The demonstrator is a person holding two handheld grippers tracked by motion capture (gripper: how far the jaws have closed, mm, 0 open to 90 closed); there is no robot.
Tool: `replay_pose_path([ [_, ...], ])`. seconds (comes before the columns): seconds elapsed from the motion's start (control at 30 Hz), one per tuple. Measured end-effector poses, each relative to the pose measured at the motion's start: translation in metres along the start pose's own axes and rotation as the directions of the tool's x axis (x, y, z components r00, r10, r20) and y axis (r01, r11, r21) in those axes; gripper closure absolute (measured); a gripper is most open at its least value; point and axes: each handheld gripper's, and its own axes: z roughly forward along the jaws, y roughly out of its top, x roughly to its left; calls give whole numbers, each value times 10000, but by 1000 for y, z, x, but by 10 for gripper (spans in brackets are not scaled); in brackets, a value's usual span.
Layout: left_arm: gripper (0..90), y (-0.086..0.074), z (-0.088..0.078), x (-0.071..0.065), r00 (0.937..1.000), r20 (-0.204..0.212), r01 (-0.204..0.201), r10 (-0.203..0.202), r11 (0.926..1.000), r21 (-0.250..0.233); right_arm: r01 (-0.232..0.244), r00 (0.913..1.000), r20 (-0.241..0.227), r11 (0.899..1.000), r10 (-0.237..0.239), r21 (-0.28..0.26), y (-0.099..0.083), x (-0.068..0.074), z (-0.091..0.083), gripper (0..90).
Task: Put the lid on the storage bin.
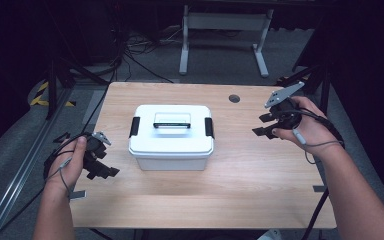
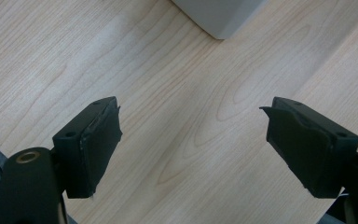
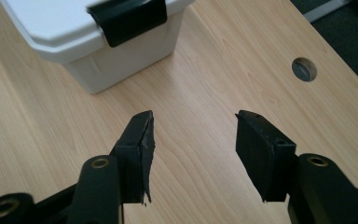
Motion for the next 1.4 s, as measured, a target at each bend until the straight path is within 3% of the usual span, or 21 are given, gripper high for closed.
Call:
replay_pose_path([
  [0.2,183,-4,-1,1,10000,-43,73,-73,10000,27,-535,9985,116,9985,534,93,-21,-10,14,495],
  [0.47,187,-5,2,2,9997,-65,247,-247,9996,121,-899,9959,133,9953,895,361,-45,-17,32,519],
  [0.57,185,-6,2,4,10000,-22,37,-37,10000,-5,-987,9951,69,9940,984,475,-54,-19,41,515],
  [0.67,186,-8,2,3,9995,-6,318,-318,9995,47,-1139,9935,-8,9921,1141,524,-62,-20,50,507],
  [0.9,185,-12,4,5,9987,-306,424,-415,9986,311,-1377,9901,-206,9893,1388,476,-79,-21,67,488],
  [1.4,185,-19,6,7,9970,-364,702,-685,9963,490,-1785,9830,-335,9825,1805,540,-109,-19,95,456],
])
